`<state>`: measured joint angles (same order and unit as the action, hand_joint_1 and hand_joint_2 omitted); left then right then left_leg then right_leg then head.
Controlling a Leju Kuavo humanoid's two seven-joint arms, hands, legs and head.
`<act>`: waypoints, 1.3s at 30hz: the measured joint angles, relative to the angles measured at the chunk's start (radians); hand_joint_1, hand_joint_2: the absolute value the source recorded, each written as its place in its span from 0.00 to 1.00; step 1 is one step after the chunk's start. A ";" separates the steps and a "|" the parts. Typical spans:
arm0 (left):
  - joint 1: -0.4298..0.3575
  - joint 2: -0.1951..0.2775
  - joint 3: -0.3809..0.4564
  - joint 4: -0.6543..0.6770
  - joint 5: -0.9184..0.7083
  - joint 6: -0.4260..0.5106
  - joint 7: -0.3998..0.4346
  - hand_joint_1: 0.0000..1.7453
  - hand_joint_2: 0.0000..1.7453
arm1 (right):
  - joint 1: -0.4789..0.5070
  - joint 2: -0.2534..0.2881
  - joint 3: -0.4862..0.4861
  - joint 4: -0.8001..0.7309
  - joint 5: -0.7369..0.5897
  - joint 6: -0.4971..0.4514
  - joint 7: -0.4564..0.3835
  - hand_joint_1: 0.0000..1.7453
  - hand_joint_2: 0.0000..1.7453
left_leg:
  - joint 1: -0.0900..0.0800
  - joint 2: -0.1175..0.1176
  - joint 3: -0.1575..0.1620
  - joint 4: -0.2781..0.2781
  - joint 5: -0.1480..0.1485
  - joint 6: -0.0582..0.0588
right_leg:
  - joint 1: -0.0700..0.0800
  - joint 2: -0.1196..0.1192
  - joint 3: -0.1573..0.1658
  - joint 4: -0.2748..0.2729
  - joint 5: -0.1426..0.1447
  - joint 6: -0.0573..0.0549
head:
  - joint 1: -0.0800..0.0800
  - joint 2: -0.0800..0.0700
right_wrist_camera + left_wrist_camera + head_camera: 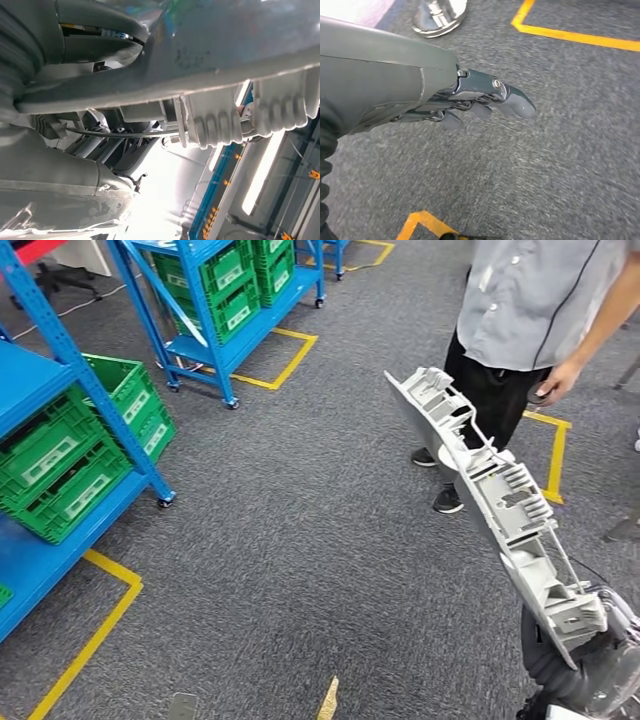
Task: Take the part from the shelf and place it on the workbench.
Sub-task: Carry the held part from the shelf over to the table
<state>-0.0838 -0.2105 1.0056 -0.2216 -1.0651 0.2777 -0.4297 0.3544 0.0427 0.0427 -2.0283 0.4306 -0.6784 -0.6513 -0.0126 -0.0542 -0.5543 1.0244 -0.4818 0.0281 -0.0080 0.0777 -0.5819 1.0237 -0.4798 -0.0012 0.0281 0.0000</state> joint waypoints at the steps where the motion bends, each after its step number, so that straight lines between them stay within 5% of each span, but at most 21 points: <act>1: -0.001 0.000 0.000 0.000 0.000 -0.001 0.000 0.00 1.00 | 0.001 0.001 0.000 0.000 0.000 0.000 0.000 1.00 1.00 | 0.000 -0.001 0.004 -0.010 -0.003 0.001 | 0.000 0.006 -0.004 -0.001 0.003 0.005 | 0.000 0.000; 4: -0.003 -0.002 0.000 0.000 0.001 -0.005 0.000 0.00 1.00 | 0.005 0.002 -0.006 -0.003 -0.001 0.000 -0.003 1.00 1.00 | 0.004 0.022 0.009 -0.034 0.007 0.003 | -0.001 -0.012 -0.023 0.013 -0.008 0.019 | 0.001 0.000; 6: -0.001 -0.003 0.001 0.000 0.001 -0.008 -0.001 0.00 1.00 | 0.004 0.002 -0.012 -0.004 -0.002 0.000 -0.006 1.00 1.00 | 0.006 0.042 0.011 -0.044 0.013 0.006 | -0.002 -0.051 -0.064 0.095 -0.060 0.026 | 0.005 0.000; 9: 0.002 -0.004 0.001 0.000 0.001 -0.008 -0.001 0.00 1.00 | 0.006 0.003 -0.016 -0.004 -0.008 0.000 -0.008 1.00 1.00 | 0.005 0.074 0.008 -0.044 0.013 0.008 | -0.005 -0.068 -0.134 0.249 -0.122 0.039 | 0.006 0.000; 11: 0.002 -0.005 0.001 0.000 0.001 -0.008 -0.001 0.00 1.00 | 0.008 0.004 -0.020 -0.004 -0.013 0.000 -0.009 1.00 1.00 | 0.006 0.095 0.008 -0.042 0.011 0.006 | -0.008 -0.077 -0.108 0.209 -0.085 0.046 | 0.006 0.000; 13: 0.002 -0.005 0.001 0.000 0.001 -0.008 -0.001 0.00 1.00 | 0.007 0.006 -0.025 -0.004 -0.019 0.000 -0.013 1.00 1.00 | 0.004 0.112 0.009 -0.036 0.005 -0.003 | -0.009 -0.113 -0.035 0.079 -0.033 0.051 | 0.007 0.000; 15: 0.002 -0.004 0.001 0.000 0.000 -0.007 -0.001 0.00 1.00 | 0.006 0.009 -0.028 -0.005 -0.023 0.000 -0.017 1.00 1.00 | -0.001 0.127 0.009 -0.027 -0.002 -0.014 | -0.006 -0.136 0.007 0.004 -0.016 0.040 | 0.007 0.000; 17: 0.002 -0.003 0.001 0.000 0.000 -0.006 -0.001 0.00 1.00 | 0.008 0.013 -0.033 -0.006 -0.027 0.000 -0.019 1.00 1.00 | -0.003 0.143 0.009 -0.022 -0.004 -0.022 | -0.004 -0.120 0.009 -0.001 -0.016 0.022 | 0.004 0.000; 19: -0.001 -0.003 0.001 0.000 0.000 -0.005 -0.001 0.00 1.00 | 0.012 0.016 -0.037 -0.006 -0.029 0.000 -0.019 1.00 1.00 | 0.002 0.132 0.006 -0.008 -0.020 -0.031 | -0.005 -0.102 0.006 -0.001 -0.012 0.010 | 0.003 0.000; 23: 0.001 -0.003 0.002 0.000 0.000 -0.005 -0.001 0.00 1.00 | 0.012 0.022 -0.040 -0.006 -0.032 0.000 -0.021 1.00 1.00 | 0.010 0.070 -0.082 0.198 -0.134 -0.045 | -0.006 -0.062 0.004 -0.002 -0.007 -0.005 | -0.001 0.000; 25: 0.003 -0.003 0.002 0.000 0.000 -0.005 -0.001 0.00 1.00 | 0.013 0.025 -0.041 -0.006 -0.033 0.000 -0.021 1.00 1.00 | 0.010 0.065 -0.109 0.253 -0.137 -0.041 | -0.003 -0.037 0.003 -0.002 -0.005 -0.007 | -0.001 0.000; 27: 0.003 -0.002 0.003 0.000 0.000 -0.005 -0.001 0.00 1.00 | 0.013 0.027 -0.042 -0.006 -0.033 0.000 -0.022 1.00 1.00 | 0.008 0.048 -0.074 0.173 -0.073 -0.026 | 0.000 -0.010 0.003 -0.002 -0.003 -0.008 | -0.001 0.000; 29: 0.003 0.000 0.003 0.000 0.000 -0.005 0.000 0.00 1.00 | 0.013 0.027 -0.042 -0.006 -0.033 0.000 -0.022 1.00 1.00 | 0.006 -0.001 -0.018 0.052 -0.016 -0.007 | 0.000 0.015 0.001 -0.001 0.000 -0.005 | 0.000 0.000; 31: 0.003 0.001 0.003 0.000 -0.001 -0.004 0.000 0.00 1.00 | 0.014 0.027 -0.043 -0.006 -0.034 0.000 -0.023 1.00 1.00 | 0.004 -0.026 0.007 -0.005 -0.008 0.001 | -0.002 0.036 -0.007 -0.001 0.006 0.003 | -0.001 0.000; 33: 0.001 0.001 0.004 0.000 -0.001 -0.003 0.000 0.00 1.00 | 0.017 0.027 -0.046 -0.006 -0.035 0.000 -0.023 1.00 1.00 | 0.006 -0.006 0.011 -0.021 -0.007 0.001 | -0.005 0.051 -0.017 -0.002 0.010 0.014 | -0.003 0.000; 35: -0.001 0.000 0.004 0.000 0.000 -0.003 0.000 0.00 1.00 | 0.019 0.027 -0.051 -0.007 -0.035 0.000 -0.023 1.00 1.00 | 0.011 0.019 0.014 -0.037 0.002 0.002 | -0.002 0.014 -0.039 0.028 -0.011 0.023 | 0.001 0.000; 37: 0.000 0.000 0.005 0.000 0.000 -0.002 0.000 0.00 1.00 | 0.017 0.028 -0.054 -0.008 -0.035 0.000 -0.023 1.00 1.00 | 0.011 0.047 0.015 -0.044 0.006 0.003 | 0.000 -0.044 -0.089 0.131 -0.071 0.030 | 0.007 0.000; 39: 0.004 -0.001 0.006 0.000 0.000 -0.002 0.000 0.00 1.00 | 0.016 0.028 -0.055 -0.008 -0.036 0.000 -0.024 1.00 1.00 | 0.010 0.077 0.014 -0.043 0.006 0.004 | -0.004 -0.065 -0.141 0.247 -0.118 0.039 | 0.008 0.000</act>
<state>-0.0801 -0.2112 1.0112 -0.2216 -1.0654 0.2752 -0.4295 0.3701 0.0703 -0.0124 -2.0359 0.3948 -0.6785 -0.6749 -0.0030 0.0225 -0.5406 0.9812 -0.4756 0.0316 -0.0120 0.0125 -0.7230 1.2706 -0.5982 0.0379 0.0365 0.0000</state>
